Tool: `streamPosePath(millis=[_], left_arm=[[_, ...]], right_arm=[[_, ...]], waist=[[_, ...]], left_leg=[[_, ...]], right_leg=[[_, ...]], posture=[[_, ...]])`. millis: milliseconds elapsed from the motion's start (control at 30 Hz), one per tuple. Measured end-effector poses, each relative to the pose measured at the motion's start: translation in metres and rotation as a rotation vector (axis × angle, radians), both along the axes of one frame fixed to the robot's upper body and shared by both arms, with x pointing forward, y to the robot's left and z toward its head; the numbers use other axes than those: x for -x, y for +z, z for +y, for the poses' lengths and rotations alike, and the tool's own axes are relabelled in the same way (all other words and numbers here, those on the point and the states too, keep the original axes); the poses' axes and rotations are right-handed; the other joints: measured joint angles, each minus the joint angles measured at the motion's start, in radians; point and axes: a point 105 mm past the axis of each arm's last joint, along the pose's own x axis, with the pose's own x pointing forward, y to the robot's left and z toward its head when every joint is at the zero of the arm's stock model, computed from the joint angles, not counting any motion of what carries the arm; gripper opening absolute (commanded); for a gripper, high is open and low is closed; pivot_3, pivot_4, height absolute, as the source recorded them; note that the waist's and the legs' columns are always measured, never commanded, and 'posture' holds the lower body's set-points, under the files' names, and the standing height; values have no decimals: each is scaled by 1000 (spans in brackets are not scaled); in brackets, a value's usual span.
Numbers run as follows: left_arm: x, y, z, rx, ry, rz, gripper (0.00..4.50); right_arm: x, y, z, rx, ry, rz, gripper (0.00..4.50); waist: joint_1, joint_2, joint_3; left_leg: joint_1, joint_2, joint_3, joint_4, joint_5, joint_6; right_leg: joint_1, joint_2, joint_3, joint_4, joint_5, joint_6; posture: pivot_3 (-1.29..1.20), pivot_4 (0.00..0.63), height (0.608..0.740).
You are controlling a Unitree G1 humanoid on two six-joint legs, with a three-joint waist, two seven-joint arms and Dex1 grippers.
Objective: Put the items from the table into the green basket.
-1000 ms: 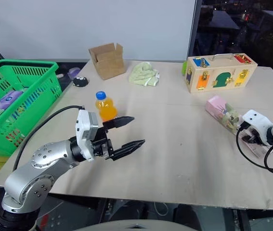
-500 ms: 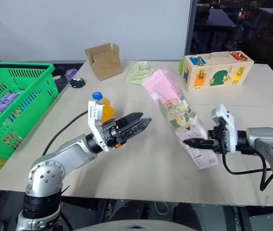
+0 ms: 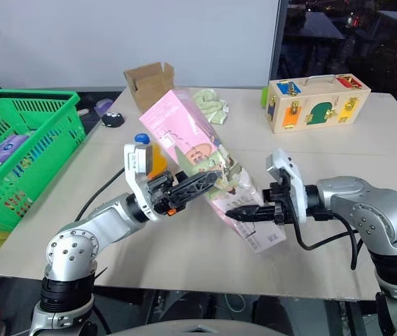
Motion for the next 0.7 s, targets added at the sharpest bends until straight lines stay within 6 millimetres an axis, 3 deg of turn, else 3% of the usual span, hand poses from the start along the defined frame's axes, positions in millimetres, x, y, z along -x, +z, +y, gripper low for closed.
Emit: streamPosePath(millis=[100,133,167,233,333,533,700], left_arm=[[2,-2,-2,-1,-19,-1,3692],[3,-2,-2,4,-26,-3,3232],[4,-2,-2,6,-29,-4,2733],[4,-6,0,1,-20,4,1751],[5,-13,3,-16,-11,23,1692],[4,-11,12,-38,19,0,1692],[7,-4,34,-99,99,-39,1692]], right_arm=[[0,5,4,-17,20,5,1556],[1,6,5,-23,30,8,1556],[0,7,5,-27,31,12,2228],[0,7,7,-48,41,46,2995],[1,8,7,-57,49,54,4446],[1,7,5,-39,26,6,4446],[-6,0,-6,-6,-56,-65,4446]], waist=[[1,0,0],[1,0,0],[1,0,0],[0,0,0],[2,0,0],[2,0,0],[2,0,0]], left_leg=[[0,0,0,0,0,0],[0,0,0,0,0,0],[0,0,0,0,0,0],[0,0,0,0,0,0],[0,0,-1,0,0,0],[0,0,0,0,0,-1],[-1,0,0,-1,-1,-1]], right_leg=[[0,0,0,0,0,0],[0,0,0,0,0,0],[0,0,0,0,0,0],[0,0,0,0,0,0],[-1,0,0,0,0,0],[-1,0,0,0,0,0],[-2,0,0,0,0,0]], posture=[[12,0,740],[12,0,740],[15,0,740],[15,0,740],[16,0,740],[20,0,740],[55,0,740]])
